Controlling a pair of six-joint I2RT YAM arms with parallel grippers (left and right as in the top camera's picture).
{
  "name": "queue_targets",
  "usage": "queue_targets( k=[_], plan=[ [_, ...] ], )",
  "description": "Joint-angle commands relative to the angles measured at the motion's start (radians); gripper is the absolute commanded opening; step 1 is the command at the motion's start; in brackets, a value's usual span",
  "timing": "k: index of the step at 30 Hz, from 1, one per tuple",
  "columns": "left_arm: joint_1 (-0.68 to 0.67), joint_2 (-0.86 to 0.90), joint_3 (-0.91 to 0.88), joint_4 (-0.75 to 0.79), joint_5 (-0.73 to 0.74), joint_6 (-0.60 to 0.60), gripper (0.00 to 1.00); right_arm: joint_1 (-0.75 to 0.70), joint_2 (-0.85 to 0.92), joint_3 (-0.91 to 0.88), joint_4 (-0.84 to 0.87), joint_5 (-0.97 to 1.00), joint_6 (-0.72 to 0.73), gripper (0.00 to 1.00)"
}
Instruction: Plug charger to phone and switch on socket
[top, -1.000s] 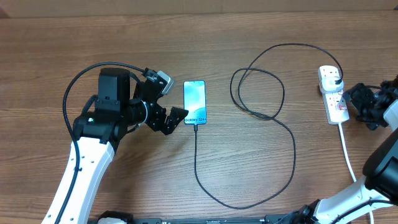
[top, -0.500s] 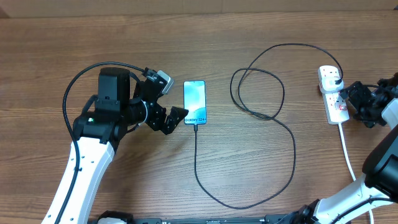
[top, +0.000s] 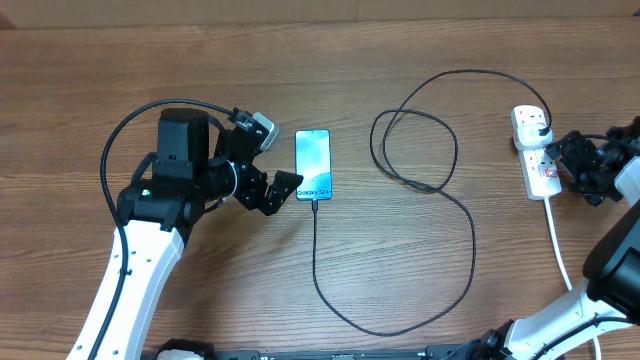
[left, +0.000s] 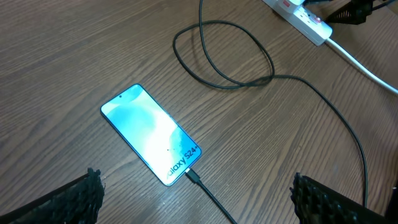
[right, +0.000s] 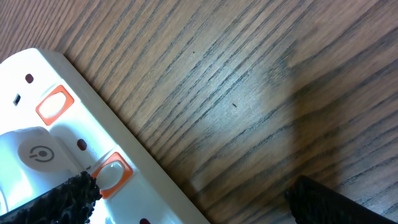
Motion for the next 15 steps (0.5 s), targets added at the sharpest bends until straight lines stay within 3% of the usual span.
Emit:
queue_targets(
  k=[1,15],
  plan=[
    [-0.005,0.005,0.0,0.005,0.018,0.03,0.99,0.009,0.047,0.0,-0.02,-0.016,0.002,1.0],
    [-0.005,0.005,0.0,0.007,0.018,0.029,0.99,0.058,0.047,-0.007,-0.027,0.002,0.002,1.0]
  ],
)
